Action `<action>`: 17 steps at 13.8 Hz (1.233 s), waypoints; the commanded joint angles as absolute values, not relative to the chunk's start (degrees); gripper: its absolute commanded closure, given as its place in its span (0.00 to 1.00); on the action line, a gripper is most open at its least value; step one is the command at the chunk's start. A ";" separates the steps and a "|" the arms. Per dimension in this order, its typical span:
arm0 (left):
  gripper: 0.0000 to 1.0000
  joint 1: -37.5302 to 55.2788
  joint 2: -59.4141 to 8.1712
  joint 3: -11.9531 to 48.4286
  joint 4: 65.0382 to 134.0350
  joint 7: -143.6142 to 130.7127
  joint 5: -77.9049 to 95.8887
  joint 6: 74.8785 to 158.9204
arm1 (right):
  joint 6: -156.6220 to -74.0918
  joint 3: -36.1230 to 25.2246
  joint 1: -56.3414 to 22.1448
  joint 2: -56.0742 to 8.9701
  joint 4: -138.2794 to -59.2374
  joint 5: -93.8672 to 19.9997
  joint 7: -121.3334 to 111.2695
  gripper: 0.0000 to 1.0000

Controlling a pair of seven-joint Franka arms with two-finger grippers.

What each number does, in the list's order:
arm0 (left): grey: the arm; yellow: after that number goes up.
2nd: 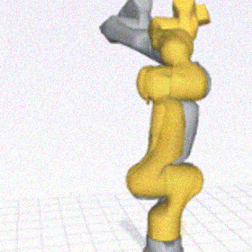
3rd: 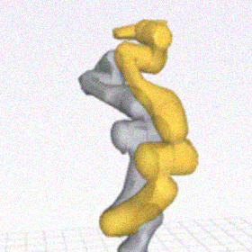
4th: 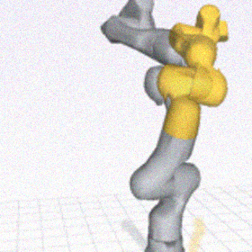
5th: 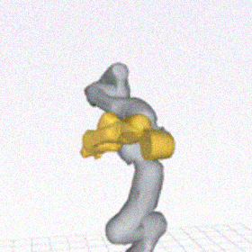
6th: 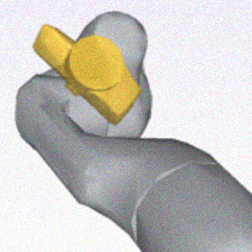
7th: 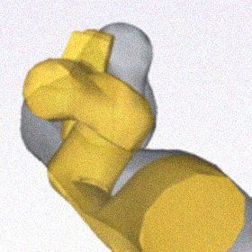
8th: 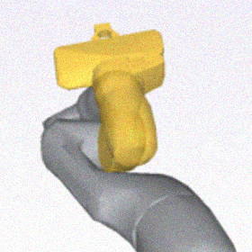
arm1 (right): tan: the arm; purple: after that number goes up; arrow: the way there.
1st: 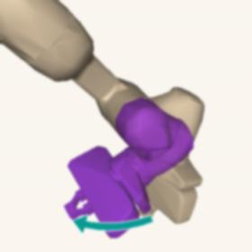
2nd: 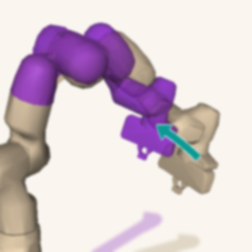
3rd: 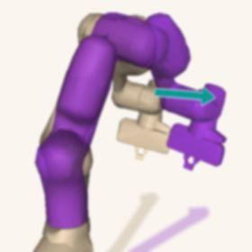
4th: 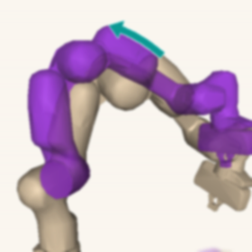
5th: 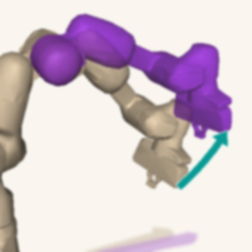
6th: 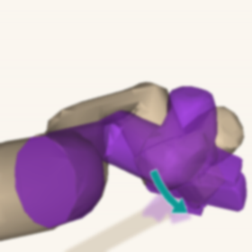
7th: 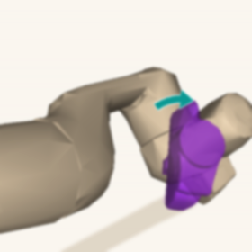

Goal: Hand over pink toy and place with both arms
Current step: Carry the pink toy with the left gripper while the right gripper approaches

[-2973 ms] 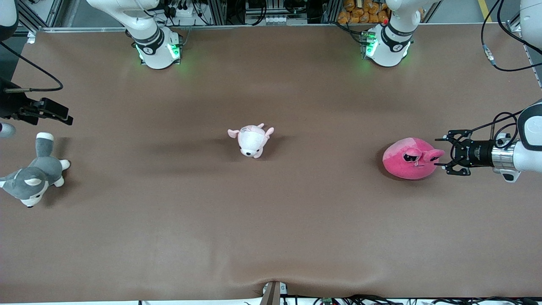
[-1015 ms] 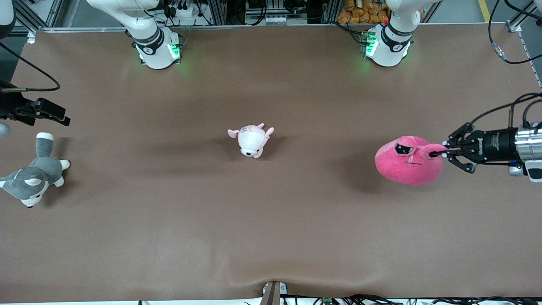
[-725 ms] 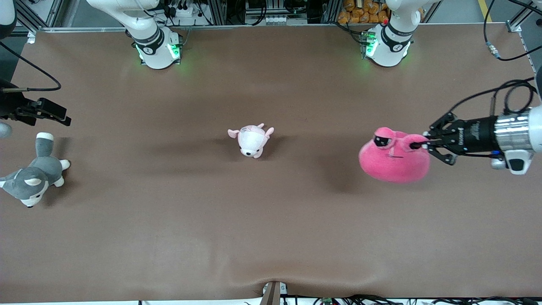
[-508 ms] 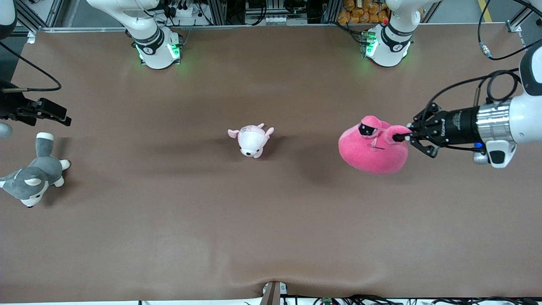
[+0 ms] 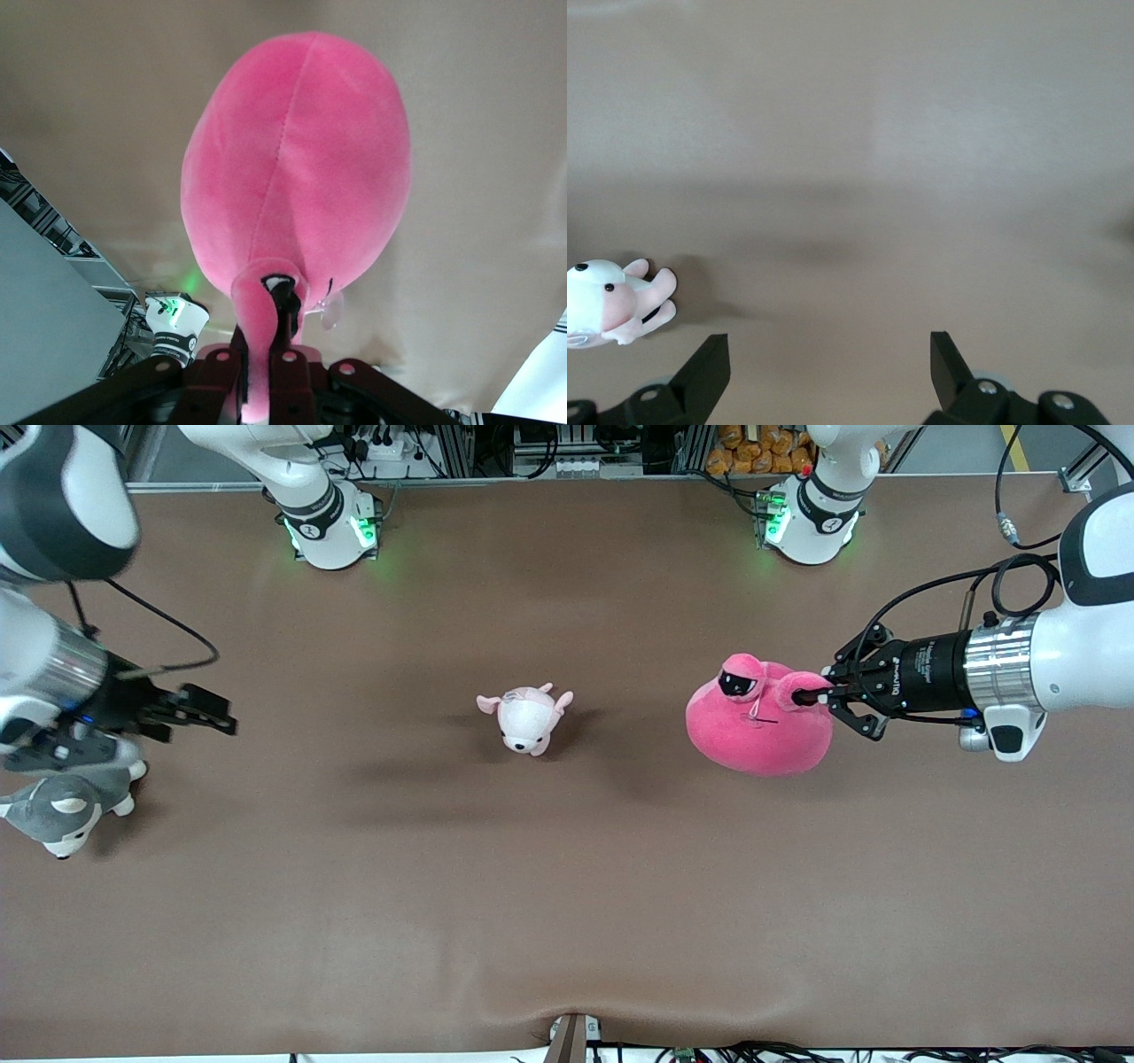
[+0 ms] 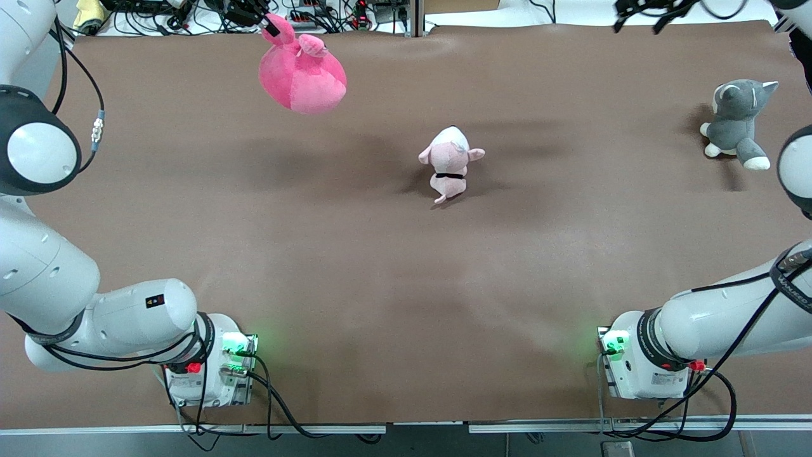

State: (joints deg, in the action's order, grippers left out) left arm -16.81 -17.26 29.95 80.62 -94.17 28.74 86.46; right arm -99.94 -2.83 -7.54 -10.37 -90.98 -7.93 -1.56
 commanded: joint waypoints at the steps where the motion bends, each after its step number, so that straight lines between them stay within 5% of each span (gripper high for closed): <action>1: 1.00 -14.07 -17.40 30.59 79.54 -100.17 29.71 88.93 | -99.84 -3.16 -10.98 -15.45 -87.46 -8.44 -0.88 0.00; 7: 1.00 -5.81 -18.10 30.41 79.63 -113.01 28.13 98.86 | -98.97 -3.25 -11.52 -16.87 -86.75 -23.61 2.26 0.00; 17: 1.00 6.05 -22.32 29.88 79.63 -126.74 26.64 113.64 | -104.48 -3.08 -21.61 -17.58 -84.73 -41.02 46.36 0.00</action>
State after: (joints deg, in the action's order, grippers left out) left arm 4.22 -21.60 30.18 80.58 -124.88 27.85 112.44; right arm -102.75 -2.67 -20.33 -16.67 -86.31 -37.05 39.35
